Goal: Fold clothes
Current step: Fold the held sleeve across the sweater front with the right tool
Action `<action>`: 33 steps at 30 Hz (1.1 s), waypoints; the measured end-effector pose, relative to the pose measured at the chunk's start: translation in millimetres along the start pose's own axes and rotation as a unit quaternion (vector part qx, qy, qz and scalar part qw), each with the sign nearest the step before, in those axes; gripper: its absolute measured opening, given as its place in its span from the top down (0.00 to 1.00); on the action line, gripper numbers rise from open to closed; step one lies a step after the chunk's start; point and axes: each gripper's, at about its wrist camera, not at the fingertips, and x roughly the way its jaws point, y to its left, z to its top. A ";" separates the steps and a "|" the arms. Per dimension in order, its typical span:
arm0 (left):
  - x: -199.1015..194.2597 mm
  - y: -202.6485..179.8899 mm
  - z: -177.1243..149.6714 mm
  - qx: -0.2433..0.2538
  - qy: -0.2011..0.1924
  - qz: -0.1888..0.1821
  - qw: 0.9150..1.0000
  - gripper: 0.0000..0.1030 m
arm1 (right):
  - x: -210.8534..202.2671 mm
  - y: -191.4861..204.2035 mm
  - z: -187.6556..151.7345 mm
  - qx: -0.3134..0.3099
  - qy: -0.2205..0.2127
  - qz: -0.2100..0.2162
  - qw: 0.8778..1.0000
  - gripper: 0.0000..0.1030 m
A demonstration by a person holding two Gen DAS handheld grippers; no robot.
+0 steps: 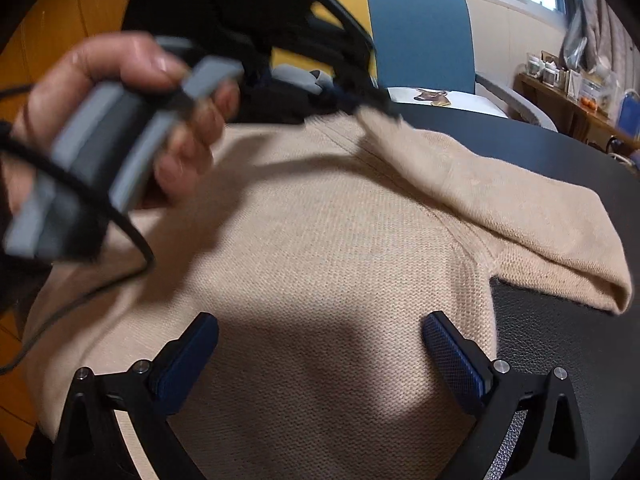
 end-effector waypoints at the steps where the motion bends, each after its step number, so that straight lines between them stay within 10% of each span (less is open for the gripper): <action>1: -14.9 1.4 8.0 0.000 -0.018 0.000 1.000 0.97 | 0.3 0.4 0.2 0.000 0.000 0.000 1.000 0.00; 8: -122.5 28.9 33.6 0.001 -0.116 0.029 0.993 0.97 | 2.2 1.8 4.3 -0.002 0.002 0.001 1.000 0.00; 17: -234.1 99.4 -21.2 -0.020 -0.178 0.074 0.981 0.97 | 7.0 7.8 3.5 -0.017 0.011 -0.018 1.000 0.00; 33: -249.6 187.4 -88.9 -0.090 -0.157 0.108 0.978 0.97 | 5.6 10.3 3.0 -0.020 0.020 -0.019 0.999 0.00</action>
